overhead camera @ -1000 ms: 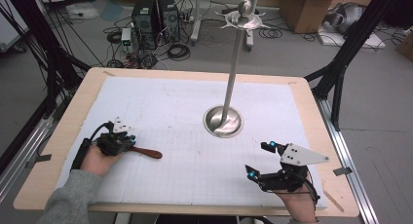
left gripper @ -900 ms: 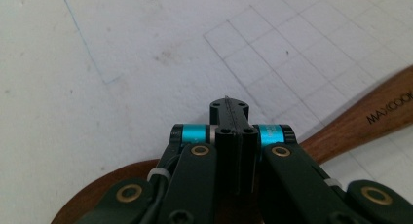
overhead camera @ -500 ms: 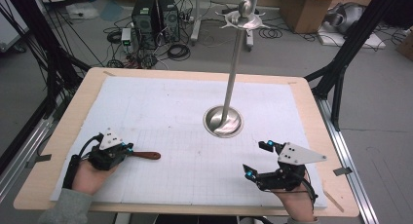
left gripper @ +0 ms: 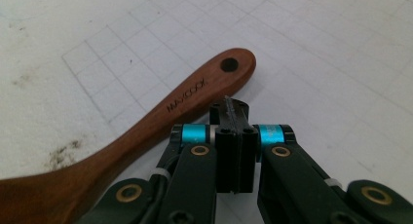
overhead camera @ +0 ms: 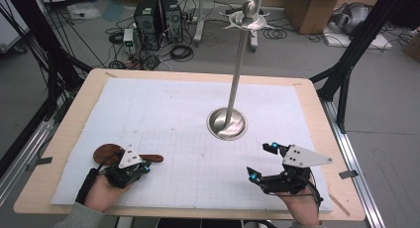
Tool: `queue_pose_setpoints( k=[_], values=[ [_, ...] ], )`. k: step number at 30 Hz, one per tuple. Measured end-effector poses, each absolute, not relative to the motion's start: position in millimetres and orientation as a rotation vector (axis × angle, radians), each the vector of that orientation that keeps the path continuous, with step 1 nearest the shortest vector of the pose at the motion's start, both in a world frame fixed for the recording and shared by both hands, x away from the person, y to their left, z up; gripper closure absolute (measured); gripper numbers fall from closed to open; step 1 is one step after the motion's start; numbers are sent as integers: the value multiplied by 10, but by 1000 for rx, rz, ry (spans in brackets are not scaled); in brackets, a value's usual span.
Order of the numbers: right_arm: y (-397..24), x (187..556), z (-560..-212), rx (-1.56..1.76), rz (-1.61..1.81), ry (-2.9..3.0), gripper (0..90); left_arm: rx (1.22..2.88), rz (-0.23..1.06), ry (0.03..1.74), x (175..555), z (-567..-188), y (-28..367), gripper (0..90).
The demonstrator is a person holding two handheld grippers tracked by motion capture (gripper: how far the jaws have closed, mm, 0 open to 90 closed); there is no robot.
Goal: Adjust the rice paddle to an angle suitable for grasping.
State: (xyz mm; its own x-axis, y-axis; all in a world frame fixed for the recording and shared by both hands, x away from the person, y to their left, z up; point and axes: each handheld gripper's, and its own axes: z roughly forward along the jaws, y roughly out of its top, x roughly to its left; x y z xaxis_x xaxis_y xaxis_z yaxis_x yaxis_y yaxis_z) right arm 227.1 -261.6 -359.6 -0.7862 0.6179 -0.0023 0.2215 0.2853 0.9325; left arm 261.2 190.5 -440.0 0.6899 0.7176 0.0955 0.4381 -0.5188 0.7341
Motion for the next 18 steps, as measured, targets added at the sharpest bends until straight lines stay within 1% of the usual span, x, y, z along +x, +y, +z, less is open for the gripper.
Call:
queue_pose_setpoints(
  k=[18],
  values=[
    [-2622,2279,-3605,748,1503,2195,117,2224,560,971,3263,-4363,1827,895]
  ],
)
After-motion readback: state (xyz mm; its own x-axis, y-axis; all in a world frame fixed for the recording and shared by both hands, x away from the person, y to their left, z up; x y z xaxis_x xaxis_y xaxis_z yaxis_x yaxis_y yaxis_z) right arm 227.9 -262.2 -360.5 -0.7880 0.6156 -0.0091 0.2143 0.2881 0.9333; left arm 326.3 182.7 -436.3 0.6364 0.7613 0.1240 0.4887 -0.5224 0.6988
